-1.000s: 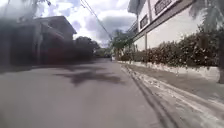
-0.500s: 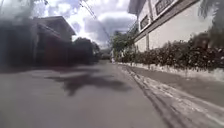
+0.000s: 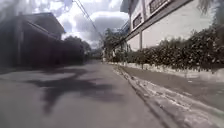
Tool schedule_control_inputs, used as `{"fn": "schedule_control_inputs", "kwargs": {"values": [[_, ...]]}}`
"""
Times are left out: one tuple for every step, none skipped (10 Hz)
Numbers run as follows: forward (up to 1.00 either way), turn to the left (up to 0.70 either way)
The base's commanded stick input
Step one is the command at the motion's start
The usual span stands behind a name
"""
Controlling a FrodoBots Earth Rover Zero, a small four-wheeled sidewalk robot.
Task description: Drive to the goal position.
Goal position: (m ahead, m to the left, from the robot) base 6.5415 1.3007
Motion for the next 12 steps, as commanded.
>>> {"fn": "schedule_control_inputs", "kwargs": {"values": [[1.00, 0.00], [1.00, 0.00], [1.00, 0.00], [1.00, 0.00], [1.00, 0.00], [1.00, 0.00], [1.00, 0.00], [1.00, 0.00], [1.00, 0.00], [1.00, 0.00], [1.00, 0.00], [1.00, 0.00]]}}
